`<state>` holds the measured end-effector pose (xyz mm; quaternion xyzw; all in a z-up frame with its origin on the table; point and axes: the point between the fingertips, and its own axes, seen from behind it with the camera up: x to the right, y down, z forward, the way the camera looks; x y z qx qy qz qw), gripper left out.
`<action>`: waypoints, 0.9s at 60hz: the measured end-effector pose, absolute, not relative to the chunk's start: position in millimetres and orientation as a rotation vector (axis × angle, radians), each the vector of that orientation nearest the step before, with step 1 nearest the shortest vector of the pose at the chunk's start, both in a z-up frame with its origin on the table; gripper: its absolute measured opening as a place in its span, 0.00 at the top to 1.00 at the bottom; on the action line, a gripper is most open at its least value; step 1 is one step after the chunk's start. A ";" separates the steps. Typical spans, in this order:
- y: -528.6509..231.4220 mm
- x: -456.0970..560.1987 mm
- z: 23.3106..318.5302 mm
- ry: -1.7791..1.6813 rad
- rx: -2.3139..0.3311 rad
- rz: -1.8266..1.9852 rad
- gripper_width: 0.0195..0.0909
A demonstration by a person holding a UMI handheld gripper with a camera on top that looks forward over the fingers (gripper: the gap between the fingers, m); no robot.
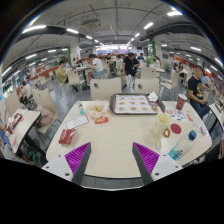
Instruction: Pour water
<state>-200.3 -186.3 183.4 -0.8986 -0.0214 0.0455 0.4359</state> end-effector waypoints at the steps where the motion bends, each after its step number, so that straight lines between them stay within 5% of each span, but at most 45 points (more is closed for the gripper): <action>1: -186.5 -199.0 182.6 -0.053 -2.236 0.110 0.11; 32: -265.4 -21.5 82.1 0.048 -2.257 -0.032 0.09; 54: -177.0 74.9 59.8 0.155 -2.122 -0.088 0.09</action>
